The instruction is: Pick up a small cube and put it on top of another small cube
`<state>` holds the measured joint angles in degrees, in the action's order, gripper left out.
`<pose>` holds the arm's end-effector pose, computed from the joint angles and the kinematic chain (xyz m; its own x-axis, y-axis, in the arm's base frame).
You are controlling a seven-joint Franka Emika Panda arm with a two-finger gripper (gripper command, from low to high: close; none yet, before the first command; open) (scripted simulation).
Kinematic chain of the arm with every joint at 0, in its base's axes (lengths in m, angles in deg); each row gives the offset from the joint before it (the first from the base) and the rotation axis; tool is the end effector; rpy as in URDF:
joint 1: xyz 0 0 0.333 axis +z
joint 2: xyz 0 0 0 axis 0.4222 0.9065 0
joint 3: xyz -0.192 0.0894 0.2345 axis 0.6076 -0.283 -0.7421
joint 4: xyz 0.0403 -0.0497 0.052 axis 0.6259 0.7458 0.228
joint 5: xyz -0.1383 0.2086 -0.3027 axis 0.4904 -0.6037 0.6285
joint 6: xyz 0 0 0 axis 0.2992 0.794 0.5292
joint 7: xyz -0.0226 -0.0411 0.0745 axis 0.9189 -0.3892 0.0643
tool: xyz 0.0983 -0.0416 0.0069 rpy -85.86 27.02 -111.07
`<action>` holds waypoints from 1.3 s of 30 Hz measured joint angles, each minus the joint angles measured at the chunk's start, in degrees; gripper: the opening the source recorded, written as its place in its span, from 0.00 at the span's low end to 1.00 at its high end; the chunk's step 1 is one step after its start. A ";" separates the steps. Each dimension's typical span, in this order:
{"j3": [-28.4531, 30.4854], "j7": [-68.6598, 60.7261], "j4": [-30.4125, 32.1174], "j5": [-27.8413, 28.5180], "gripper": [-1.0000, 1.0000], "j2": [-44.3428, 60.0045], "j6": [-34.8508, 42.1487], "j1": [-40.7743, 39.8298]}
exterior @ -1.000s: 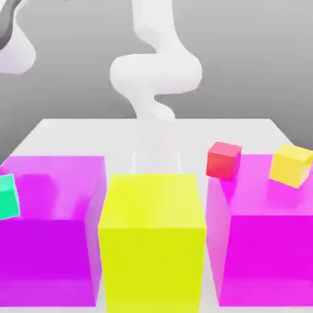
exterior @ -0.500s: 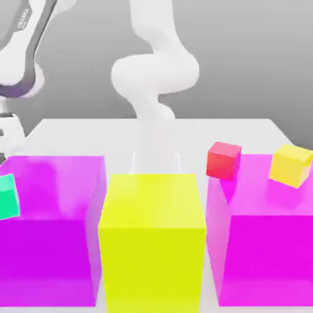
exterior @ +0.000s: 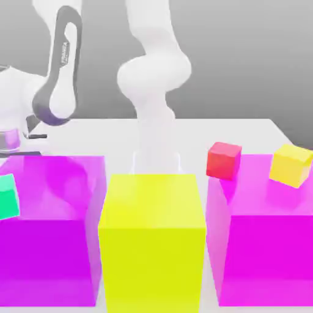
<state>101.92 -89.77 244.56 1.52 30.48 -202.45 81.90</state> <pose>0.2064 -0.3450 0.1966 0.8193 -0.5733 0.0077 -0.5733 -0.8194 -0.0029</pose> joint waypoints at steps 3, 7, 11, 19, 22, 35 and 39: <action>5.32 3.86 -0.97 5.37 0.50 -2.59 -1.15 4.60; 12.50 9.21 -2.41 12.54 0.50 -6.18 -2.64 10.39; 19.68 14.44 -3.88 19.52 0.50 -9.63 -4.03 16.20; 24.34 18.39 -4.95 24.79 0.00 -12.05 -4.70 19.86; 23.34 17.68 -4.75 23.86 0.00 -11.62 -4.54 19.03; 0.11 1.28 -0.18 2.01 0.00 -0.73 0.12 0.14; -6.05 -4.37 -2.66 -3.94 0.00 2.98 3.41 -3.81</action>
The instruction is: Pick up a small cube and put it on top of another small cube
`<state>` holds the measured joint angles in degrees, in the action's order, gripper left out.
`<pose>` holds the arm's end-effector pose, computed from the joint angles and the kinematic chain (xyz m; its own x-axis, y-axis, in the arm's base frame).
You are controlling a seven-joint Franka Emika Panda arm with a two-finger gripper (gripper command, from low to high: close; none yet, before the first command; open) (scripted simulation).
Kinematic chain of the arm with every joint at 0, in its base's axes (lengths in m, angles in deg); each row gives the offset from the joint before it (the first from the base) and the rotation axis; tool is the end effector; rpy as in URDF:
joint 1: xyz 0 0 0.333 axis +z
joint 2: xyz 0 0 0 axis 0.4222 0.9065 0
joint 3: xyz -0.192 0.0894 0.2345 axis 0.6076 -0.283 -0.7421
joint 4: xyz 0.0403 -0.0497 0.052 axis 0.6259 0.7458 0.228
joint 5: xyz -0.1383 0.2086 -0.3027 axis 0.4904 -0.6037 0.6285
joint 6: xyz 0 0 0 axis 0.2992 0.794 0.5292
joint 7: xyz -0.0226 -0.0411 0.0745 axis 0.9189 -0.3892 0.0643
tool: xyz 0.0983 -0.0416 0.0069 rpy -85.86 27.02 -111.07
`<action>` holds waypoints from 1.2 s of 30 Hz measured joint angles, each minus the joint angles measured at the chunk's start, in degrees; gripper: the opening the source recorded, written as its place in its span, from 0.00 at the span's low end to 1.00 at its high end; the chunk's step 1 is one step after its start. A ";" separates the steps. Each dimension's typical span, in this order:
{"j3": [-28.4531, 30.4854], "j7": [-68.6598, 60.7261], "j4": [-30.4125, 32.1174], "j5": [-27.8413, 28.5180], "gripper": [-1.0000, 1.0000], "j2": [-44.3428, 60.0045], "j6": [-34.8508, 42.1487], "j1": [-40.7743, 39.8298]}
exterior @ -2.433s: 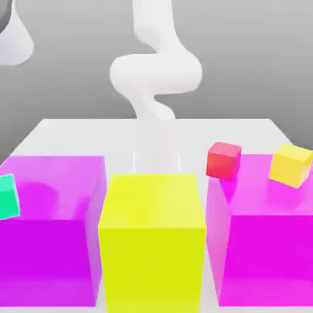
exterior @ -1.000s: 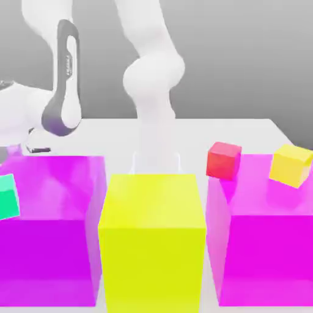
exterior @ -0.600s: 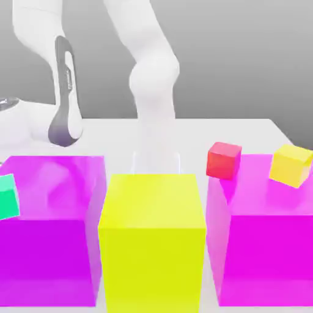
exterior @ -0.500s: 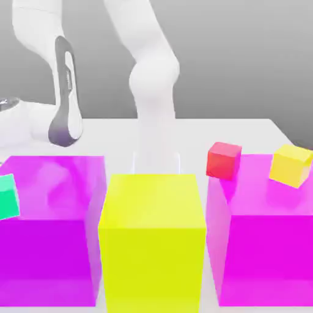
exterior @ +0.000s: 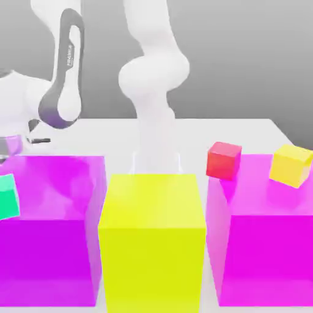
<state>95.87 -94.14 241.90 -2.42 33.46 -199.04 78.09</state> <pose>0.2181 -0.3609 0.2209 0.8431 -0.5377 0.0086 -0.5376 -0.8423 0.0392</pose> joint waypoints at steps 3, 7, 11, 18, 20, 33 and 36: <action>-3.45 -6.89 -3.07 -2.78 0.00 2.02 3.31 -2.13; -6.59 -16.35 -7.28 -6.11 0.00 4.90 7.82 -3.66; -7.77 -25.20 -11.57 -8.50 0.00 7.61 12.48 -3.62; -7.36 -37.77 -19.29 -8.60 0.00 10.04 21.27 -1.63; -7.40 -40.82 -21.54 -7.86 0.00 10.11 23.93 -1.12; -5.03 -69.06 -24.85 -28.31 0.00 21.99 33.95 26.91; -2.29 -75.05 -24.02 -34.72 0.00 26.35 36.19 37.22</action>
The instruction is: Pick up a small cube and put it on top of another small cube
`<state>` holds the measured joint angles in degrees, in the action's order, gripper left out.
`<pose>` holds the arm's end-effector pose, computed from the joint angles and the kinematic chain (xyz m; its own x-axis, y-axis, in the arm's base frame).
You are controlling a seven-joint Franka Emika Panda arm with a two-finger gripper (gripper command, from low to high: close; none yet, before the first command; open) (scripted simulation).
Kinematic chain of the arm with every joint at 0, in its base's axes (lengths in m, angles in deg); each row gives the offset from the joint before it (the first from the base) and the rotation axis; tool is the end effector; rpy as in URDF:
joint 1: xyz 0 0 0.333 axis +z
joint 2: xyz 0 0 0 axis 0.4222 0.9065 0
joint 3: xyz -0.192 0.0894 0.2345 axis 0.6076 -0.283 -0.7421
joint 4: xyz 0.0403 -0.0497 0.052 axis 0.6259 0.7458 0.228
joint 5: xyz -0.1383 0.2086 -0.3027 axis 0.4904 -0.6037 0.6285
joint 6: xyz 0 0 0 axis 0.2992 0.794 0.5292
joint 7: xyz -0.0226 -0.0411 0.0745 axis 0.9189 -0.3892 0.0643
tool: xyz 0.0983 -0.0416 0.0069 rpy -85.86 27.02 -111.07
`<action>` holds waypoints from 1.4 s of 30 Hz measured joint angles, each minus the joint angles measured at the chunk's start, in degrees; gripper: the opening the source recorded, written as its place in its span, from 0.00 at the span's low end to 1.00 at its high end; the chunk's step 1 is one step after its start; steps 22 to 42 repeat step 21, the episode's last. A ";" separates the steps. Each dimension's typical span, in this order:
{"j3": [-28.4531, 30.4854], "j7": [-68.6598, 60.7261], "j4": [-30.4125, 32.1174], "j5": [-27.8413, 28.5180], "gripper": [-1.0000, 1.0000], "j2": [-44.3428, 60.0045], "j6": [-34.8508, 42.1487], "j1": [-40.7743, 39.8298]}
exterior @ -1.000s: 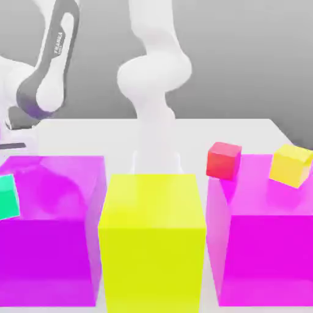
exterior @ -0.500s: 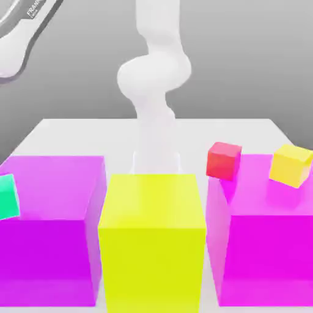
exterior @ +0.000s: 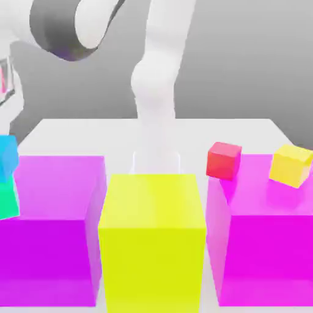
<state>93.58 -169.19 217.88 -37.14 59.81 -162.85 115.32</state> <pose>0.4704 -0.1731 0.4168 0.5821 0.8054 -0.1119 0.8110 -0.5850 0.0077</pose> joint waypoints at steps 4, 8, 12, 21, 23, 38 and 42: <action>3.71 -7.05 1.18 -7.07 0.00 5.75 3.63 13.48; 7.33 -13.55 2.49 -13.00 0.00 11.83 7.88 26.97; 10.58 -19.68 3.83 -17.89 0.00 18.28 12.61 40.94; 5.41 -25.56 7.85 -23.71 1.00 20.58 8.72 53.70; 5.41 -25.56 7.85 -23.71 1.00 20.58 8.72 53.70; 5.41 -25.56 7.85 -23.71 1.00 20.58 8.72 53.70; 5.41 -25.56 7.85 -23.71 1.00 20.58 8.72 53.70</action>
